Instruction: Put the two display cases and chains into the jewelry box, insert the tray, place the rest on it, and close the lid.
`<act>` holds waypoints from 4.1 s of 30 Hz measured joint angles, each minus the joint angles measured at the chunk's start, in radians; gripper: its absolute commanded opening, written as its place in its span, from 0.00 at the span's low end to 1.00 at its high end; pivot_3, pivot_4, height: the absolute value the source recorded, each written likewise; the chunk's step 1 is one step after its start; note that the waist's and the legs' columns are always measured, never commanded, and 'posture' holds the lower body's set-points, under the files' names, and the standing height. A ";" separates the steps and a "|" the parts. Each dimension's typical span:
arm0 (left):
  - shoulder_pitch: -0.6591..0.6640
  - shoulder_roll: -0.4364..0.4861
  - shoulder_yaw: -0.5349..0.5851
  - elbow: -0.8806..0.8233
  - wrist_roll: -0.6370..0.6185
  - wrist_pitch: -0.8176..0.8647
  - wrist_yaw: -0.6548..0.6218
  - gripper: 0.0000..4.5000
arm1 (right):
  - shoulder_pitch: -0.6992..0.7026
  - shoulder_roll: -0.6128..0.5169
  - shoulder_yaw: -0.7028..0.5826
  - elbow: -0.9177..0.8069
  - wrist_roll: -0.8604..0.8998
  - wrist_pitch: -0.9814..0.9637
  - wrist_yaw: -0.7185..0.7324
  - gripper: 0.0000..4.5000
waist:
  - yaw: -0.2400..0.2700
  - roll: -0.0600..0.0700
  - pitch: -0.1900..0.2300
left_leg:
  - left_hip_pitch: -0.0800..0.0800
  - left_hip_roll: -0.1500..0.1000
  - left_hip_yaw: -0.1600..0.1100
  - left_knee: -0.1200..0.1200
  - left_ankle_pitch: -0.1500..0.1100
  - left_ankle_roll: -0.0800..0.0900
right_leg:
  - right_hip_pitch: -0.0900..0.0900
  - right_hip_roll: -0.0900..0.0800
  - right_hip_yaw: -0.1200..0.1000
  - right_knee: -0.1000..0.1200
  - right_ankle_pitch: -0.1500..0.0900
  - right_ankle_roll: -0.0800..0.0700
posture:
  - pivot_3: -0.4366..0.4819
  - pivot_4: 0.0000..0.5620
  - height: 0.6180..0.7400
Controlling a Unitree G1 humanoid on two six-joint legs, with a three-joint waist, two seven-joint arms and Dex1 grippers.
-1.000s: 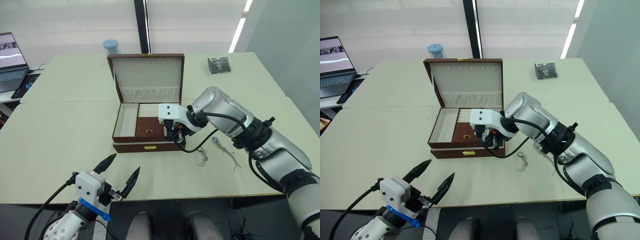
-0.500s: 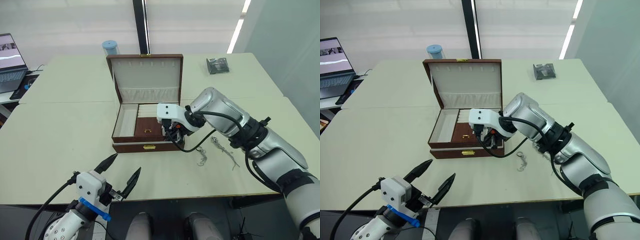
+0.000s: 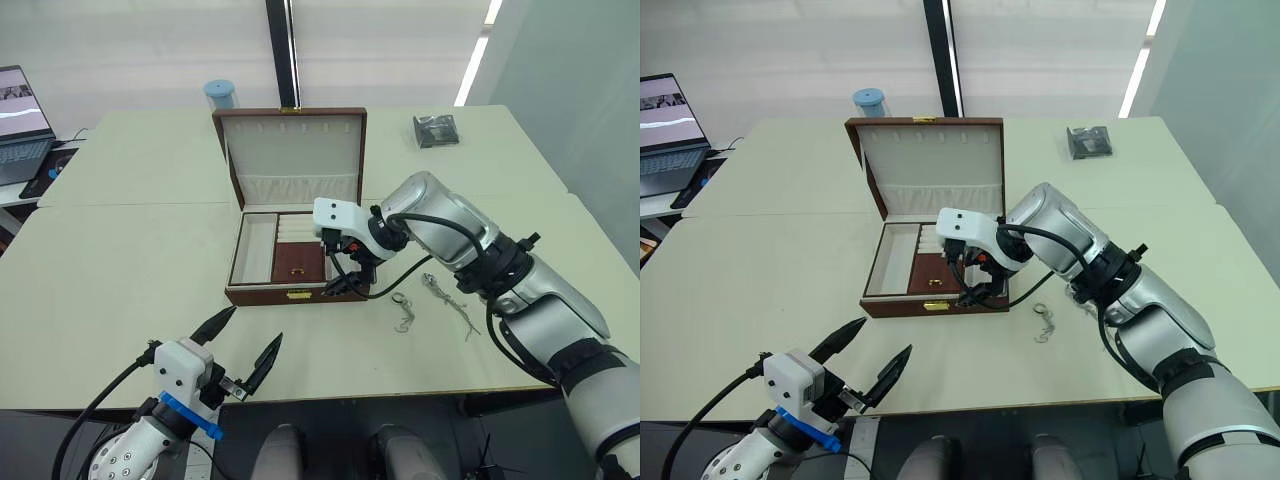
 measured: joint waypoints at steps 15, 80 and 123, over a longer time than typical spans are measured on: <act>-0.076 0.029 0.004 0.000 -0.017 0.048 -0.002 1.00 | 0.232 0.230 -0.397 0.204 0.110 -0.529 -0.273 0.26 | 0.001 -0.002 -0.001 | 0.000 0.000 0.001 0.000 0.000 0.000 | 0.001 0.001 0.000 0.000 0.000 0.000 | 0.48 0.27 1.00; -0.505 0.565 0.416 0.724 -0.142 0.302 -0.309 1.00 | 1.037 -0.366 -0.933 -0.001 0.240 -0.738 -0.283 0.99 | 0.001 -0.004 0.000 | 0.001 0.001 0.003 -0.001 0.000 0.000 | 0.001 0.001 0.001 -0.001 0.000 0.000 | 0.48 0.27 1.00; -0.341 0.387 0.129 0.249 -0.178 0.189 -0.521 1.00 | 1.213 -0.221 -0.803 -0.362 0.302 -0.629 -0.390 0.99 | 0.003 -0.004 0.000 | 0.002 0.000 0.002 0.000 0.000 0.000 | 0.003 0.001 0.001 0.000 0.000 0.001 | 0.48 0.27 1.00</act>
